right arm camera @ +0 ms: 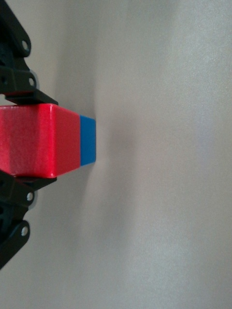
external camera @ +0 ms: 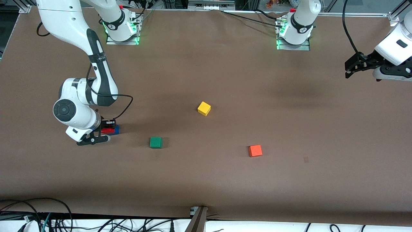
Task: Pass red block to right arm, stack on blue
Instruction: 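Lower the red cube onto the blue cube and open the right gripper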
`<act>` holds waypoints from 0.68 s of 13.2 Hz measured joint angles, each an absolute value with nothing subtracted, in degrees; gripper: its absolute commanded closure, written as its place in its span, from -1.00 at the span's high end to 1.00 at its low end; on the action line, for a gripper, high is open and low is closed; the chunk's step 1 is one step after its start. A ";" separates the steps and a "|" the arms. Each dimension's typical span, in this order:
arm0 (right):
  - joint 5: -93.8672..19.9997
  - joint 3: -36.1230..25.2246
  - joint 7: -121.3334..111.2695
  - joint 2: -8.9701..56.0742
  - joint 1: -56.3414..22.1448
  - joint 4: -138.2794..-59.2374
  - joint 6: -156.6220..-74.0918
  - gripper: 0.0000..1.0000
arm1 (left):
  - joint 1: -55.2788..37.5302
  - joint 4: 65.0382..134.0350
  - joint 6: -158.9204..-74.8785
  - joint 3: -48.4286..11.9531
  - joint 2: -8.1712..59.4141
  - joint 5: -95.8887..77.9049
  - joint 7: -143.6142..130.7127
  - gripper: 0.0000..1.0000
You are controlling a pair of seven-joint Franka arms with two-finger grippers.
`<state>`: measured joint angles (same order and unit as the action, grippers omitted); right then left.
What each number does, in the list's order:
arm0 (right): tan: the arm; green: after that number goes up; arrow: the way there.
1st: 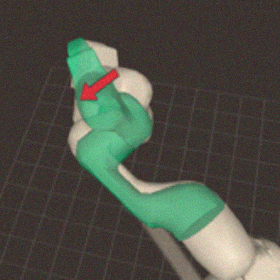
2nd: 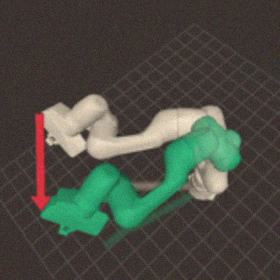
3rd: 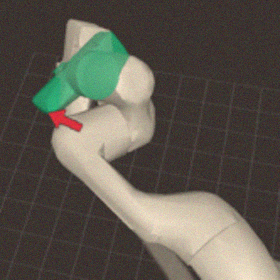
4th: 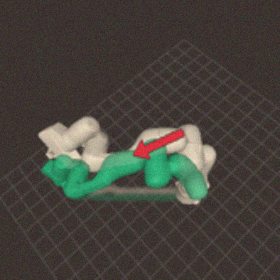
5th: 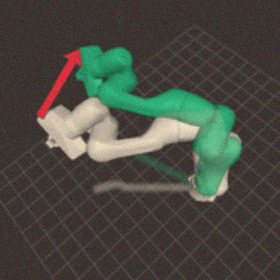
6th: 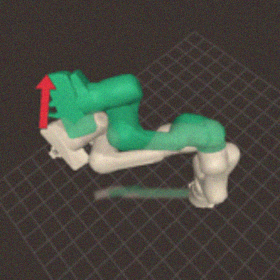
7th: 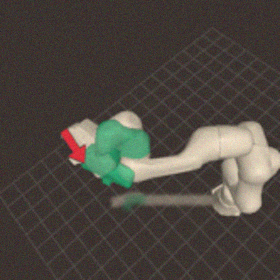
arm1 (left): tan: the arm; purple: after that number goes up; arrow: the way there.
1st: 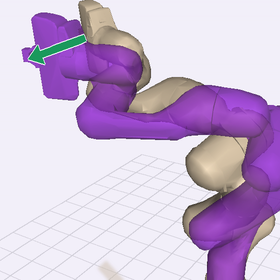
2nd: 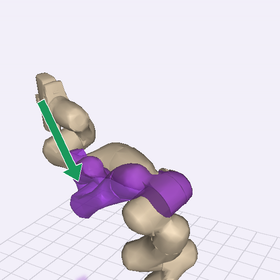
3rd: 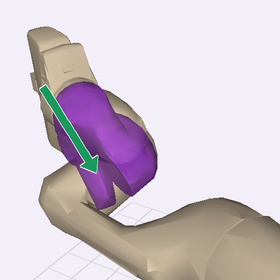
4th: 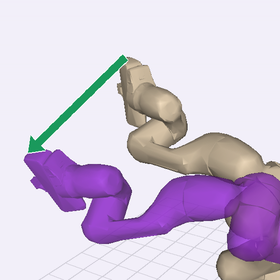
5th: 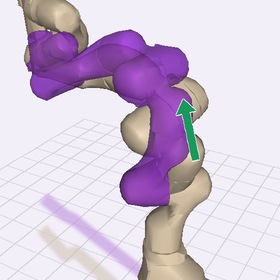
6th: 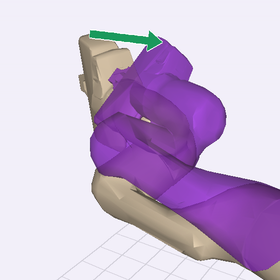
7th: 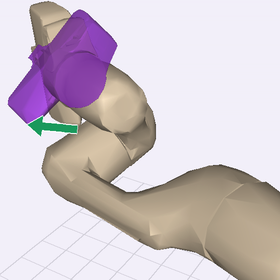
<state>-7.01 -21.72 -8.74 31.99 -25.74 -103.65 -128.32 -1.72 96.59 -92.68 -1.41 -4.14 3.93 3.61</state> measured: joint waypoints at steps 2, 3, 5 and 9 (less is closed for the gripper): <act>-7.01 -21.72 -8.74 31.96 -25.74 -103.70 -128.35 -0.74 | -1.65 96.73 -92.68 -1.43 -4.07 3.93 3.60 1.00; -7.01 -21.73 -8.74 31.94 -25.74 -103.75 -128.36 -0.74 | -1.73 96.76 -92.68 -1.48 -4.01 3.93 3.60 1.00; -7.00 -21.73 -8.74 31.76 -25.74 -104.03 -128.37 -0.74 | -1.85 96.68 -92.66 -1.53 -3.86 3.93 3.54 1.00; -6.98 -21.74 -8.74 31.02 -25.74 -105.15 -128.38 -0.74 | -1.74 95.85 -92.44 -1.47 -3.13 3.93 3.36 1.00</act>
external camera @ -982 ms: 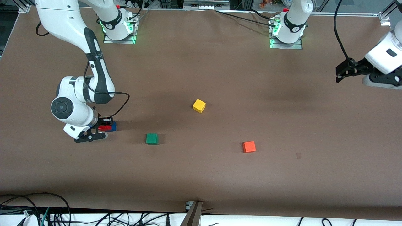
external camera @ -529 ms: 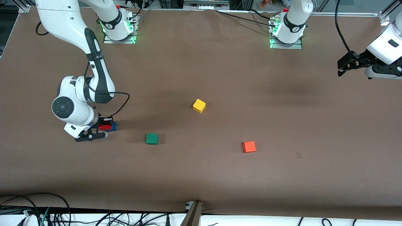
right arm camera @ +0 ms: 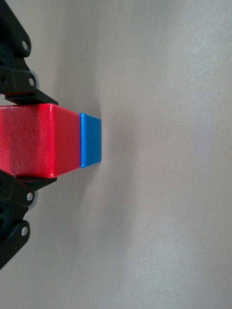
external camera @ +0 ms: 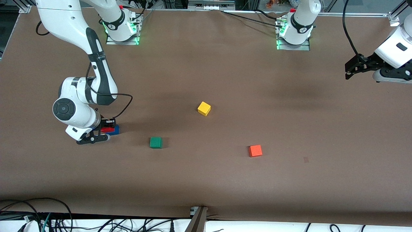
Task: Pass red block to right arm, stack on blue
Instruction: 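Lower the red cube onto the blue cube and open the right gripper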
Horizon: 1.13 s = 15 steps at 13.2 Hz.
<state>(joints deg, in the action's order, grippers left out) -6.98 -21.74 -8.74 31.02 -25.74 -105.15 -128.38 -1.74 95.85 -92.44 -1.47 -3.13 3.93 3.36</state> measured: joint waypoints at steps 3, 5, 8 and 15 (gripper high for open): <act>-6.98 -21.74 -8.74 30.51 -25.76 -106.06 -129.29 -0.73 | -1.78 95.57 -92.25 -1.51 -3.04 3.93 2.44 1.00; -6.98 -21.74 -8.74 30.32 -25.77 -106.45 -129.81 0.60 | -1.78 95.56 -92.02 -1.50 -3.04 3.93 2.26 1.00; -6.97 -21.73 -8.74 30.39 -25.79 -106.57 -129.86 1.00 | -1.78 95.55 -91.80 -1.50 -3.03 3.93 2.12 1.00; -6.90 -22.92 -8.79 26.72 -25.81 -99.58 -118.67 1.00 | -1.78 95.52 -91.38 -1.50 -3.02 3.93 1.73 1.00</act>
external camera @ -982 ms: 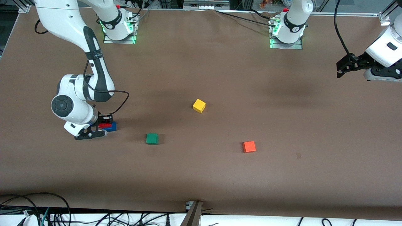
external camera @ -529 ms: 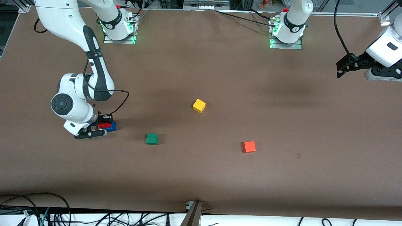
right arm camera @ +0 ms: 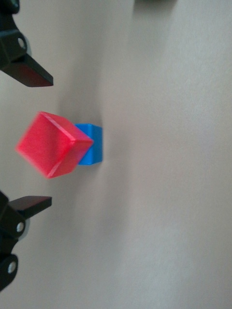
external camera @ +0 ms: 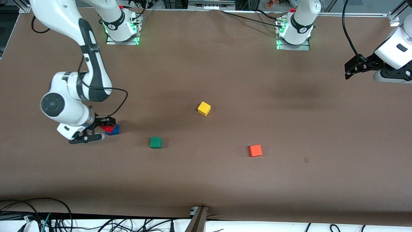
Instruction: Pass red block to right arm, stack on blue
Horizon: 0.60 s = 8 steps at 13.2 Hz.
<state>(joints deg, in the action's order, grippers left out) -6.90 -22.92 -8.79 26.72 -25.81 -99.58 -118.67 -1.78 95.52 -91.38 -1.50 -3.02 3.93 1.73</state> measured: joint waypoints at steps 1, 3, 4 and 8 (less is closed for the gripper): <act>-6.87 -23.45 -8.81 26.03 -25.79 -96.55 -113.64 1.00 | -1.78 95.51 -91.31 -1.50 -3.02 3.93 1.73 1.00; -6.80 -24.61 -8.82 25.24 -25.80 -89.88 -104.11 1.00 | -1.78 95.50 -91.02 -1.50 -3.02 3.93 1.71 1.00; -6.78 -25.36 -8.82 25.03 -25.80 -86.50 -99.91 1.00 | -1.78 95.50 -90.96 -1.50 -3.02 3.93 1.70 1.00; -6.77 -28.10 -8.82 24.55 -25.76 -76.26 -86.30 1.00 | -1.77 95.49 -90.83 -1.50 -3.00 3.93 1.66 1.00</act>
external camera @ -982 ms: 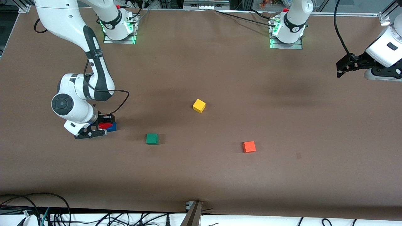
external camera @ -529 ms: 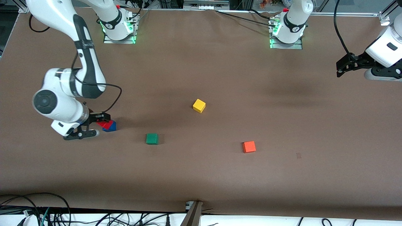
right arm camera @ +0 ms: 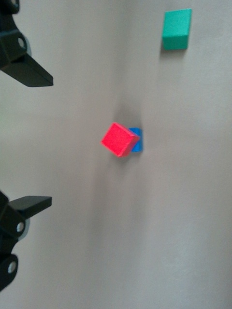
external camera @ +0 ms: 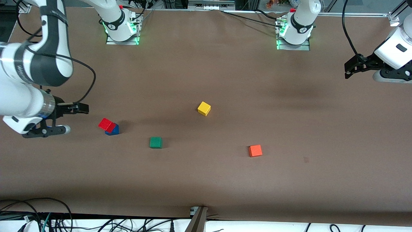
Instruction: Pass red block to right arm, stack on blue
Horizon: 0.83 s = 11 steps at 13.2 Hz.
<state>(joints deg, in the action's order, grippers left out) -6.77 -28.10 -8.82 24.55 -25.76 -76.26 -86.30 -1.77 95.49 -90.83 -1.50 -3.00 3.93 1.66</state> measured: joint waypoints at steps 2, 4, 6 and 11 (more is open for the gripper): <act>-6.77 -28.66 -8.80 23.63 -25.68 -73.23 -81.88 1.00 | -1.77 95.48 -90.80 -1.50 -2.99 3.93 1.65 1.00; -6.77 -28.35 -8.35 21.70 -25.23 -72.11 -79.70 1.00 | -1.77 95.47 -90.79 -1.50 -2.98 3.93 1.65 1.00; -5.79 -23.88 -6.12 19.40 -21.07 -72.10 -78.82 1.00 | -1.77 95.46 -90.72 -1.49 -2.96 3.93 1.65 1.00; -1.10 -5.86 2.65 11.90 -6.67 -78.01 -78.19 1.00 | -1.77 95.40 -90.31 -1.49 -2.96 3.93 1.65 1.00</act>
